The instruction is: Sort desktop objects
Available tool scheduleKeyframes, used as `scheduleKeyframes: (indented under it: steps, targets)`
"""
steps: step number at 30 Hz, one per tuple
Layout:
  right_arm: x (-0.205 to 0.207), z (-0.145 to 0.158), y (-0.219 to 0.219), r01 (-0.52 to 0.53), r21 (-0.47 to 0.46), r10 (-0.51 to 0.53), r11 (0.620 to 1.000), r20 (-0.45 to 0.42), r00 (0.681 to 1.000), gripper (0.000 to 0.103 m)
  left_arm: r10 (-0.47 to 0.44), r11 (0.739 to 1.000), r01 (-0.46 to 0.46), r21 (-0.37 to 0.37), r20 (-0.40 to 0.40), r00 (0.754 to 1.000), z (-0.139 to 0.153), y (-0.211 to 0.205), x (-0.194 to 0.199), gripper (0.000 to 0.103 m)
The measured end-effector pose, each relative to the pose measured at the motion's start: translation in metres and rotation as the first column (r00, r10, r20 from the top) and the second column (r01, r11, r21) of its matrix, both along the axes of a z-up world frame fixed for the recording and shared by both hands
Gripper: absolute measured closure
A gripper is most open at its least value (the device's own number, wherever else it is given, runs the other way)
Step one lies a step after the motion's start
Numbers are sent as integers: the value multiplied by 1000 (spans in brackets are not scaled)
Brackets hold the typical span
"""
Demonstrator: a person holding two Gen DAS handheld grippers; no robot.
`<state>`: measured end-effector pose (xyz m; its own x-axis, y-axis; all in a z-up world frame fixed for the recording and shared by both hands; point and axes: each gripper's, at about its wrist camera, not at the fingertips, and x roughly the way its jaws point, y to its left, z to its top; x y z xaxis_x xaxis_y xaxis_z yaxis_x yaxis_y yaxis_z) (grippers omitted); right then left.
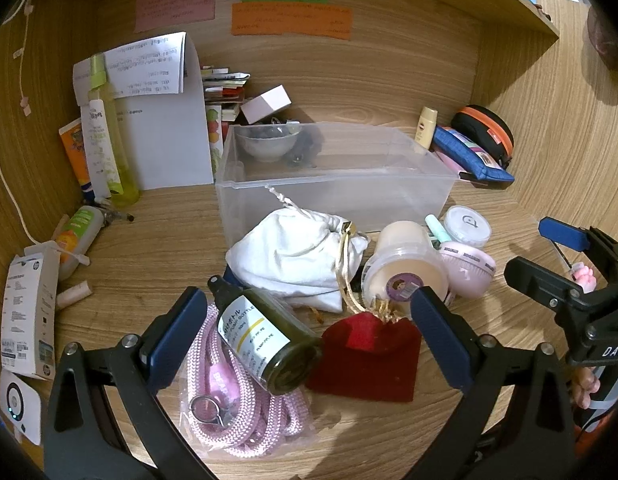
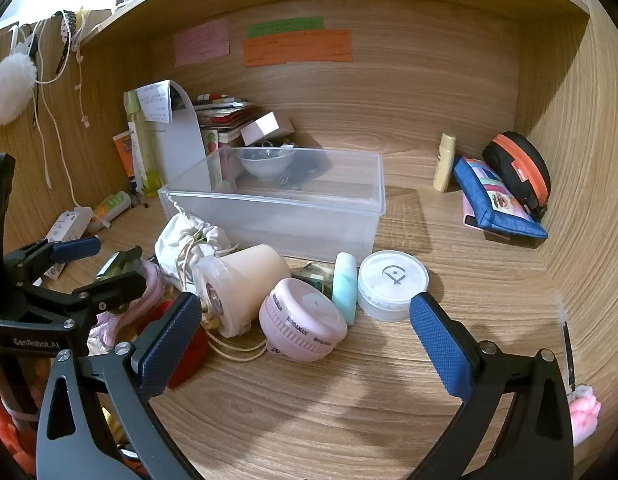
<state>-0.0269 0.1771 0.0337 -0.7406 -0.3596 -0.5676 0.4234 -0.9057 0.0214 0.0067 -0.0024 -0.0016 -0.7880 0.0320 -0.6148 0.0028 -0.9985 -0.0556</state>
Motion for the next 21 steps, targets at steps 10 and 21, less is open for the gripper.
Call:
scheduleKeyframes:
  steps: [10, 21]
  targets:
    - [10, 10, 9, 0, -8, -1, 1000, -79, 997, 0, -24, 999, 21, -39, -80, 997, 10, -7, 14, 0]
    - [-7, -6, 29, 7, 24, -8, 1000, 32, 999, 0, -28, 999, 30, -29, 58, 998, -12, -32, 21, 0]
